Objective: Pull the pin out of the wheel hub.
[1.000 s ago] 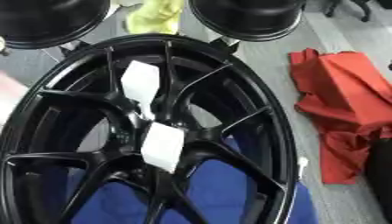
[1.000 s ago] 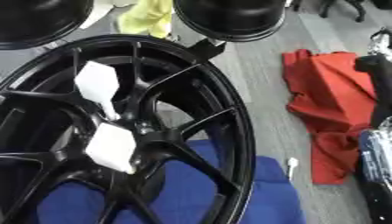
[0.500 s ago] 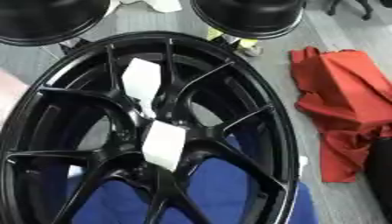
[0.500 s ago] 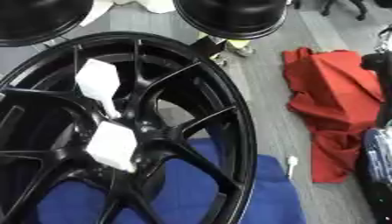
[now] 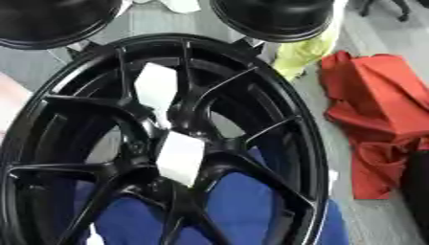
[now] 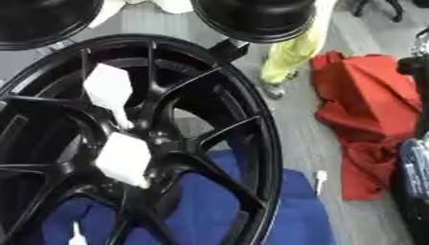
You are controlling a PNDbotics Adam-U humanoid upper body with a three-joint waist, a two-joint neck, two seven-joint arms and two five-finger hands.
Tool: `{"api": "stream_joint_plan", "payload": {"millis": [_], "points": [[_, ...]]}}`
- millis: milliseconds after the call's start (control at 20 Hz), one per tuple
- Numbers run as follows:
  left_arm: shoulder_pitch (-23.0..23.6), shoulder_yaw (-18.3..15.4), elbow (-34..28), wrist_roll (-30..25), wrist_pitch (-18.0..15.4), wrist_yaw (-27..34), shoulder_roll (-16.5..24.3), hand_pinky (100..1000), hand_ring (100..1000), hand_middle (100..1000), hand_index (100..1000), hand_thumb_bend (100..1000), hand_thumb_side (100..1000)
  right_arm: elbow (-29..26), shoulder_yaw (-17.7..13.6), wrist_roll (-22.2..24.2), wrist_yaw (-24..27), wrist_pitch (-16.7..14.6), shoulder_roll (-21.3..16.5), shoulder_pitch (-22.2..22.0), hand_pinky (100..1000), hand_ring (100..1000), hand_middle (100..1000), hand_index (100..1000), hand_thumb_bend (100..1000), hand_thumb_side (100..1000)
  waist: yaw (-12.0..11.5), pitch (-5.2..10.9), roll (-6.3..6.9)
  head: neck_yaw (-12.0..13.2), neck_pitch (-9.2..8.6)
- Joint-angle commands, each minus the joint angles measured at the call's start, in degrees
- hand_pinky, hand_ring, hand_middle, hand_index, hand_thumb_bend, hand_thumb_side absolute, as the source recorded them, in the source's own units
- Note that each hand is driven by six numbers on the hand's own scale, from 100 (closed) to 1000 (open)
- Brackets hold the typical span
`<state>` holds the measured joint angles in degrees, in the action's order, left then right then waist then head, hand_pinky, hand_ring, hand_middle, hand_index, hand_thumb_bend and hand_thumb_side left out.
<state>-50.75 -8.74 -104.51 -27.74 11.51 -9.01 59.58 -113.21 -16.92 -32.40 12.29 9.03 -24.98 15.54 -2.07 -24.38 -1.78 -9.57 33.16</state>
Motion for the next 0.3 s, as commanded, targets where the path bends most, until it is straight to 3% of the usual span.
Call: {"api": "stream_joint_plan", "payload": {"millis": [50, 150, 300], "points": [[-0.5, -5.4, -4.8, 2.9, 2.7, 2.7, -2.7, 675, 629, 577, 695, 100, 565, -1.4, -0.6, -0.4, -0.6, -0.3, -1.8, 0.5, 536, 484, 619, 689, 100, 407, -0.2, 1.1, 0.17, 0.0, -0.76], [1.8, -8.1, -7.5, 4.6, 4.0, 4.4, -5.5, 684, 642, 586, 707, 100, 571, -1.4, -0.4, -0.4, -0.8, -0.4, -1.9, 1.1, 542, 491, 624, 692, 100, 406, -0.2, 0.81, -0.26, 0.4, -1.36], [5.6, -12.1, -9.8, 7.0, 2.9, 6.8, -9.4, 700, 679, 618, 743, 100, 591, -1.4, -0.1, -0.2, -1.5, -0.7, -2.4, 2.2, 557, 509, 640, 703, 100, 408, 0.1, 0.07, -1.1, 1.4, -2.66]]}}
